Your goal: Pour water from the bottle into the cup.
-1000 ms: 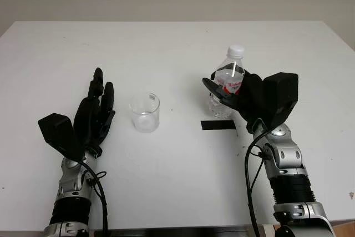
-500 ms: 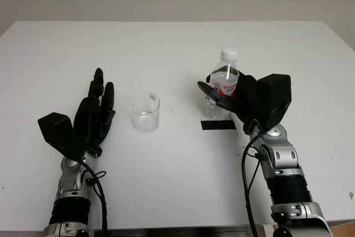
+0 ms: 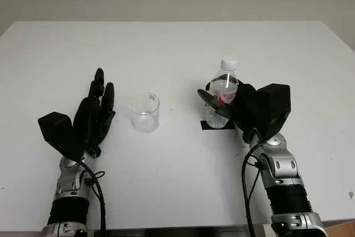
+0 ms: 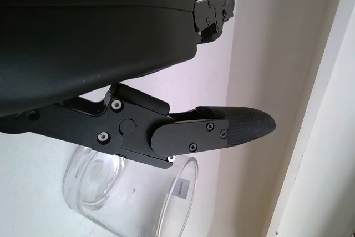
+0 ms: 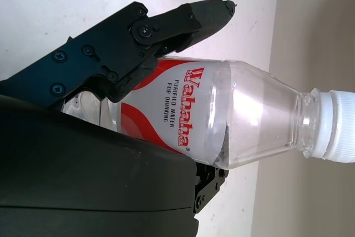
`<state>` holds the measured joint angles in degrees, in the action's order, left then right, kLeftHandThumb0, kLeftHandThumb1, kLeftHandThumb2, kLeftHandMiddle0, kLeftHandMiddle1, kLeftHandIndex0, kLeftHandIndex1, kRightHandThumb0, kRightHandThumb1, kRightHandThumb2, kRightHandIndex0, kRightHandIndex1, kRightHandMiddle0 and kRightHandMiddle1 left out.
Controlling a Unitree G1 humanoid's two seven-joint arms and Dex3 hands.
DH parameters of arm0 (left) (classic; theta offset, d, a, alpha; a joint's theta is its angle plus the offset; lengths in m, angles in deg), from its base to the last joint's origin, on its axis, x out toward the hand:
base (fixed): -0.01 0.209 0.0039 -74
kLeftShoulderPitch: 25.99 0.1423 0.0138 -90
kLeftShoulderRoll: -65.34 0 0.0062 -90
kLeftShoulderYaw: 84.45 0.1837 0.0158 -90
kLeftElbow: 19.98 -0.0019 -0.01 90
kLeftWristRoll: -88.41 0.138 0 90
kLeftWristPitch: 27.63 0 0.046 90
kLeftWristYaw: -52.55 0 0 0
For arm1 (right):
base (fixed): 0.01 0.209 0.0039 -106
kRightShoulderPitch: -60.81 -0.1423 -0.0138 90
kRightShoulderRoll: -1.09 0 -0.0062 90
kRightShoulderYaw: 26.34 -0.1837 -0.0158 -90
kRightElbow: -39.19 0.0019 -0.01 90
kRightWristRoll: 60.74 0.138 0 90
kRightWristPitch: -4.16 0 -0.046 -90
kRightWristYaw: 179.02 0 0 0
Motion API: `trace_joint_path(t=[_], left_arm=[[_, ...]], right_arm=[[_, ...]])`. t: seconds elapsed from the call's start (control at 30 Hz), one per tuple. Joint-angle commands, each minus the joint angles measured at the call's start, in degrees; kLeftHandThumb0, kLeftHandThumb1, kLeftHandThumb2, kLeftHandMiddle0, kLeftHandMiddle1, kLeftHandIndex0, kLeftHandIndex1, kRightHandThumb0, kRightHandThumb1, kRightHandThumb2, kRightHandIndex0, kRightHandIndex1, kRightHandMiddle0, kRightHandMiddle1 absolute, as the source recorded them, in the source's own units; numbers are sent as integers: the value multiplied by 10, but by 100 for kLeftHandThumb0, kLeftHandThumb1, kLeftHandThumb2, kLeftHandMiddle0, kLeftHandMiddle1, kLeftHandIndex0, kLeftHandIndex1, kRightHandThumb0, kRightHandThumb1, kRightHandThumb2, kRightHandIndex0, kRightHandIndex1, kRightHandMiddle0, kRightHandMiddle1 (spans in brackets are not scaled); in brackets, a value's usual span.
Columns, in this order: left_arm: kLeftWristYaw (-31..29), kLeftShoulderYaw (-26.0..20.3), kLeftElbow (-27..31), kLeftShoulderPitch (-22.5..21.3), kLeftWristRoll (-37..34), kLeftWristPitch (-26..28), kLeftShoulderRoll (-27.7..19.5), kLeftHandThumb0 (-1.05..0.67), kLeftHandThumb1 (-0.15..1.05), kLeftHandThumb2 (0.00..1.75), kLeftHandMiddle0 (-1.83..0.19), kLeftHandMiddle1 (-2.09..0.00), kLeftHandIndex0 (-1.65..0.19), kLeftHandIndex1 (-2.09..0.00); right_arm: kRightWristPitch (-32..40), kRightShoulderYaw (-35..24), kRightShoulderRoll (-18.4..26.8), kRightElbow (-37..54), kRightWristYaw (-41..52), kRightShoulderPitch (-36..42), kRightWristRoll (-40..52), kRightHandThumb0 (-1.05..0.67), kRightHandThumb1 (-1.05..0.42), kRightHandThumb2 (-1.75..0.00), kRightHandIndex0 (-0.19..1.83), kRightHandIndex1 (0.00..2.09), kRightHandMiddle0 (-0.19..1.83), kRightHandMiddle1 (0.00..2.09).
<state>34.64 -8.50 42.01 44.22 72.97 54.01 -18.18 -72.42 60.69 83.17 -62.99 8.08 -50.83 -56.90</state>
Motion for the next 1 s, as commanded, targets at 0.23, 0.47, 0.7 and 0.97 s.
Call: trace_joint_path(t=[0.23, 0.47, 0.7, 0.97], left_arm=[[-1, -2, -2, 17, -2, 7, -2, -74, 105, 48, 19, -4, 19, -2], [3, 0, 1, 19, 2, 5, -2, -74, 105, 49, 18, -5, 18, -4], [-1, -3, 2, 20, -3, 8, -4, -74, 105, 48, 18, -5, 18, -4], [-4, -4, 2, 19, -2, 10, -8, -73, 105, 48, 18, -5, 19, -5]], right_arm=[[-6, 3, 7, 27, -6, 23, -22, -38, -105, -38, 147, 209, 112, 209], [-76, 13, 4, -8, -6, 35, -42, -47, -105, -21, 78, 209, 45, 209], [-137, 49, 52, -39, 63, 32, -73, -79, -98, -5, -18, 9, -18, 13], [-208, 44, 60, -78, 68, 33, -74, -92, -93, -5, -19, 0, -19, 0]])
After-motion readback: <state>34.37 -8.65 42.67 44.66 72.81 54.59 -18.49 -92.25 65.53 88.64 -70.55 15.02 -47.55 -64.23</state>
